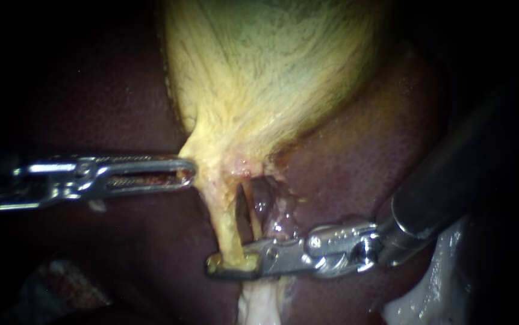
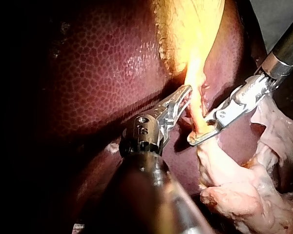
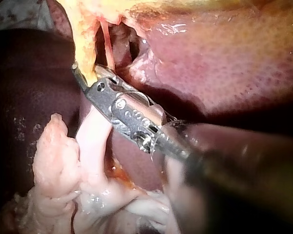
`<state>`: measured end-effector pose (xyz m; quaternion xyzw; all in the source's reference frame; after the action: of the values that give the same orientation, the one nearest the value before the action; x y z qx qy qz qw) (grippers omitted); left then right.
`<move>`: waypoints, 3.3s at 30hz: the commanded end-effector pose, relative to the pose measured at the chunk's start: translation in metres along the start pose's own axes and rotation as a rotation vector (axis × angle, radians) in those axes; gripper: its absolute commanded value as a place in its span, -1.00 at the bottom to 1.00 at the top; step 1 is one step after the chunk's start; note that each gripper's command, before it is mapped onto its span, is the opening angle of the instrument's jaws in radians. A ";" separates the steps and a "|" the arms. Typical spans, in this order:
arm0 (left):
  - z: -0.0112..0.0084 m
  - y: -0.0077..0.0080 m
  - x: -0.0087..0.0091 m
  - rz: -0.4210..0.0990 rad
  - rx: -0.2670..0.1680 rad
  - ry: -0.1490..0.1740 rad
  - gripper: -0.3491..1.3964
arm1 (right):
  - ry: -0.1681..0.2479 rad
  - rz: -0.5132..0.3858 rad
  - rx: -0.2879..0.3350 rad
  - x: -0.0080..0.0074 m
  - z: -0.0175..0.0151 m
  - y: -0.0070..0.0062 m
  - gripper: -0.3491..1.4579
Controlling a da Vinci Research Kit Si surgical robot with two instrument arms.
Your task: Going back first clip left tube
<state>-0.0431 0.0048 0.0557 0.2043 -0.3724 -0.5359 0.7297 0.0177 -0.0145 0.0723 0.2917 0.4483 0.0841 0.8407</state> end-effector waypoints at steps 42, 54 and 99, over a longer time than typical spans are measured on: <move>-0.0002 0.0002 0.0001 0.001 0.002 0.001 -0.90 | 0.079 -0.212 -0.119 0.0003 -0.0090 0.0000 0.05; 0.0004 0.0015 0.0001 0.003 0.004 0.002 -0.90 | 0.074 -0.260 -0.206 0.0030 -0.0192 -0.0010 0.05; 0.0105 0.0032 0.0032 0.027 0.008 0.030 -0.88 | 0.153 -0.294 -0.159 0.0053 -0.0229 -0.0027 0.05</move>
<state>-0.0486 0.0039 0.0657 0.2104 -0.3663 -0.5213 0.7415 0.0021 -0.0051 0.0572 0.1483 0.5409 0.0175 0.8277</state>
